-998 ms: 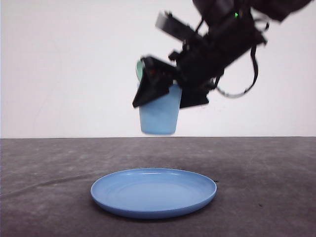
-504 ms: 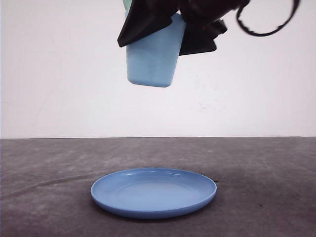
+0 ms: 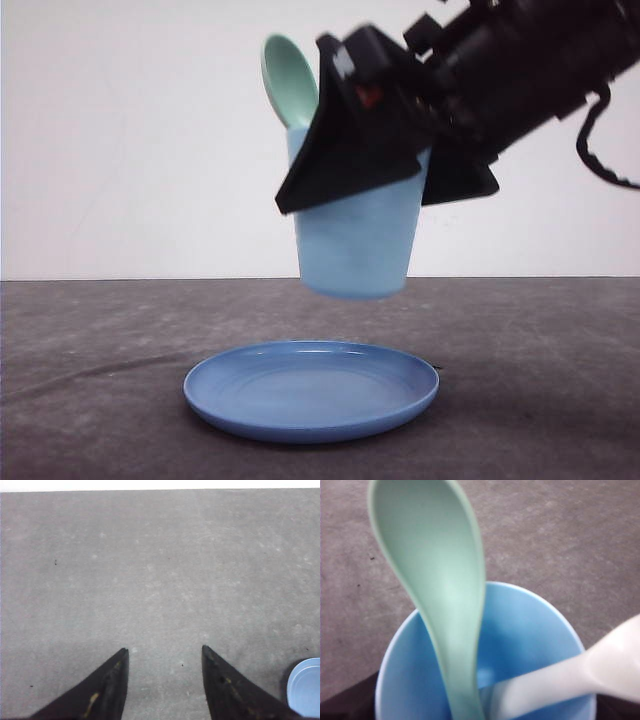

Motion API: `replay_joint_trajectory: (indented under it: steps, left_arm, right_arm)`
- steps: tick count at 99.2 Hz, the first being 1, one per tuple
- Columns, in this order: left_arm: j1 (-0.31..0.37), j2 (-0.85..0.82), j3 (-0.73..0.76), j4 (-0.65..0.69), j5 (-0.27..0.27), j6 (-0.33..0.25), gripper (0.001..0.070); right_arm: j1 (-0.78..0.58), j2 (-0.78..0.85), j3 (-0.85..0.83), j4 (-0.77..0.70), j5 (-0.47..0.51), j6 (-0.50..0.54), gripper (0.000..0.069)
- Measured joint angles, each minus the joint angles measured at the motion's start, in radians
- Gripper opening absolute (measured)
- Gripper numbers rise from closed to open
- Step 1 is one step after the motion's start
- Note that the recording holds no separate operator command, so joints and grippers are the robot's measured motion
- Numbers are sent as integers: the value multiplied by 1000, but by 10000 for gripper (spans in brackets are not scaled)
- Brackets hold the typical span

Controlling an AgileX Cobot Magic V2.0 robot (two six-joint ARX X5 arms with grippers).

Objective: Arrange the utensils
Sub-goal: 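Lower the cup onto the blue plate center and open the right gripper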

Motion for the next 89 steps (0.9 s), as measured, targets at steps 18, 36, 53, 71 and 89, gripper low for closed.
replay_joint_trajectory:
  steps: [18,36,53,71,89]
  left_arm:
    - [0,0,0,0,0,0,273]
    - [0,0,0,0,0,0,273]
    - [0,0,0,0,0,0,273]
    - [0,0,0,0,0,0,273]
    - [0,0,0,-1,0,0,274]
  right_arm:
    - [0,63,-14,79,0,-1,474]
    - [0,157,-14,174,0,-1,474]
    - [-1,241,-14,240,0,-1,474]
    - [-1,313,-14,324,12,-3,474]
    - [-7,362,-14,346,29,-2,474]
